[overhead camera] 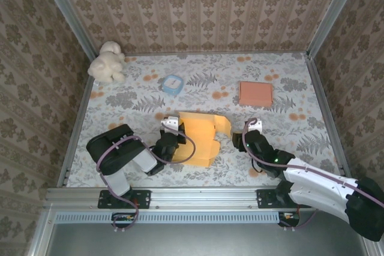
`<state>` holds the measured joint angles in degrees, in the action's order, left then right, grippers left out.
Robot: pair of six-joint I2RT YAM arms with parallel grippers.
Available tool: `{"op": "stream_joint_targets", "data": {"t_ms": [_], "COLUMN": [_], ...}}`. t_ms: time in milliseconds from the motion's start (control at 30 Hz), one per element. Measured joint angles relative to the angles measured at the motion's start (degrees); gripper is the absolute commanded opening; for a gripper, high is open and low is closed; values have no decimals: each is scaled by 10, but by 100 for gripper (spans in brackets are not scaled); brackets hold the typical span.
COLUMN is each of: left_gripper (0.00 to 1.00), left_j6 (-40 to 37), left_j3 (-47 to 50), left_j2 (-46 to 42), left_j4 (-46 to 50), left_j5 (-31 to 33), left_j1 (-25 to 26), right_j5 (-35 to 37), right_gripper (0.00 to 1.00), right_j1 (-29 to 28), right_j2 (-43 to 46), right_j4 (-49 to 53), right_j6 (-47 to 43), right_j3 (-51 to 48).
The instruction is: Fold the paper box
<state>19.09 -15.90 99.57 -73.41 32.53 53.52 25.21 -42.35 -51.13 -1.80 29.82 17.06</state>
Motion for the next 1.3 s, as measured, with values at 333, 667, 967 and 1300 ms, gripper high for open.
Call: {"op": "stream_joint_targets", "data": {"t_ms": [333, 667, 967, 1300], "left_gripper": [0, 1, 1, 1], "left_j6": [2, 2, 2, 2], "left_j3": [1, 1, 1, 1], "left_j2": [-3, -3, -12, -12], "left_j4": [0, -2, 1, 8], "left_j5": [-28, -45, -61, -74], "left_j1": [0, -4, -4, -4], "right_j5": [-21, -78, -127, -142], "right_gripper": [57, 57, 57, 56], "right_j1": [1, 1, 1, 1], "right_j2": [1, 8, -7, -58], "right_j4": [-35, -60, -95, -131], "right_j6": [-31, -63, -76, -76], "right_j3": [-5, -12, -12, -12]}}
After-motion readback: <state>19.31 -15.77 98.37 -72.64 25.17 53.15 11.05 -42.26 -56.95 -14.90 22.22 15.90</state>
